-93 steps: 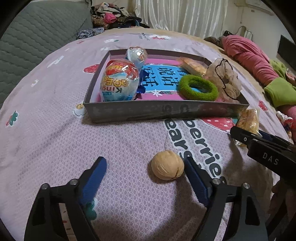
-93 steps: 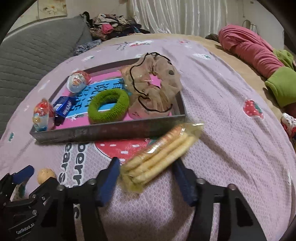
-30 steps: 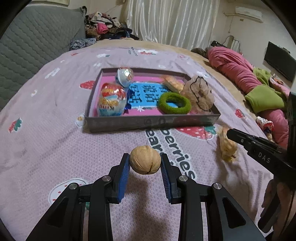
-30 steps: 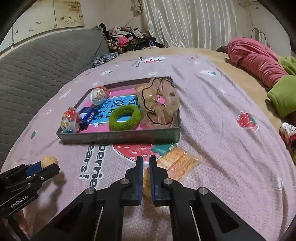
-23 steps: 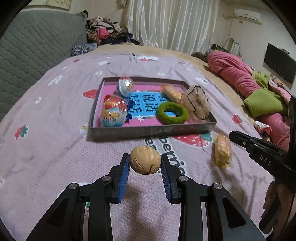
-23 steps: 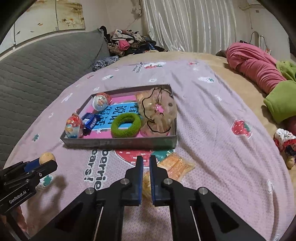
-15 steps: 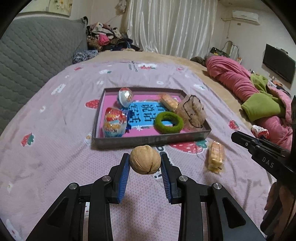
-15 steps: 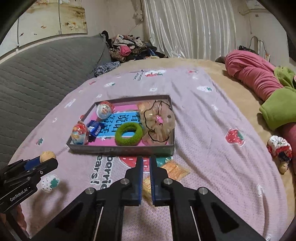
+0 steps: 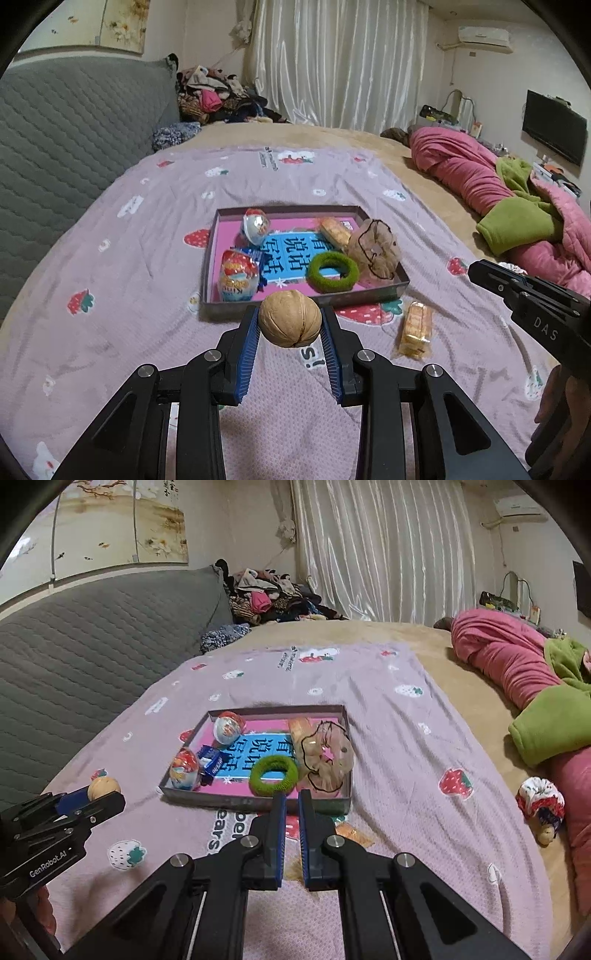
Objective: Organize objects
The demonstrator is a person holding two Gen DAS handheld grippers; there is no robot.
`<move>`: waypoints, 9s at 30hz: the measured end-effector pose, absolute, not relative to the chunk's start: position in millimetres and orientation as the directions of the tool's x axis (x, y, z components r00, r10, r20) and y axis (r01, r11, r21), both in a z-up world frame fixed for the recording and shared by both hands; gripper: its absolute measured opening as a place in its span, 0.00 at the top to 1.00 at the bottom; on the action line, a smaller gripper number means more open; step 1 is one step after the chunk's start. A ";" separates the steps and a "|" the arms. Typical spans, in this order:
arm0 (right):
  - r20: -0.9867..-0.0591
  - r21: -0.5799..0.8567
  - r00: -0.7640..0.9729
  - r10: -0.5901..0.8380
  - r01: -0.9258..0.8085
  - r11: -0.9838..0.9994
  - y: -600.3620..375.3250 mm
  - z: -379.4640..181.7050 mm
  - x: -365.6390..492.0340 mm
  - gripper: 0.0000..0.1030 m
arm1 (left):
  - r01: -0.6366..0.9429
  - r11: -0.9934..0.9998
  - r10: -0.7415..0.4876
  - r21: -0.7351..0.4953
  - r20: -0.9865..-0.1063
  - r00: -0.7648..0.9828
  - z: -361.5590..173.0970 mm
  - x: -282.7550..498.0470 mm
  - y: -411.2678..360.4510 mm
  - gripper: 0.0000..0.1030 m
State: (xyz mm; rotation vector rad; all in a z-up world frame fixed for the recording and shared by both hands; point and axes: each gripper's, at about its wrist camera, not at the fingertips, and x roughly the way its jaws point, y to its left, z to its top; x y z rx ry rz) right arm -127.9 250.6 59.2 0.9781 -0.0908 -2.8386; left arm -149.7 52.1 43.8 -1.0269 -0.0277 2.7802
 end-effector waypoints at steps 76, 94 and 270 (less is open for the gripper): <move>-0.682 0.064 -0.710 -0.176 0.181 -0.981 222.5 -23.5 -306.3 0.93 | -0.106 -0.994 0.093 -0.026 -0.713 -0.695 -54.6 -368.9 96.5 0.67; -0.696 0.052 -0.701 -0.154 0.165 -0.985 221.3 -39.6 -310.3 0.92 | -0.089 -0.996 0.053 0.016 -0.700 -0.712 -68.9 -371.4 95.6 0.56; -0.636 -0.002 -0.766 -0.095 0.125 -0.992 220.4 -16.6 -63.6 0.01 | -0.033 -0.999 0.005 0.029 -0.665 -0.747 -36.1 -94.5 26.0 0.16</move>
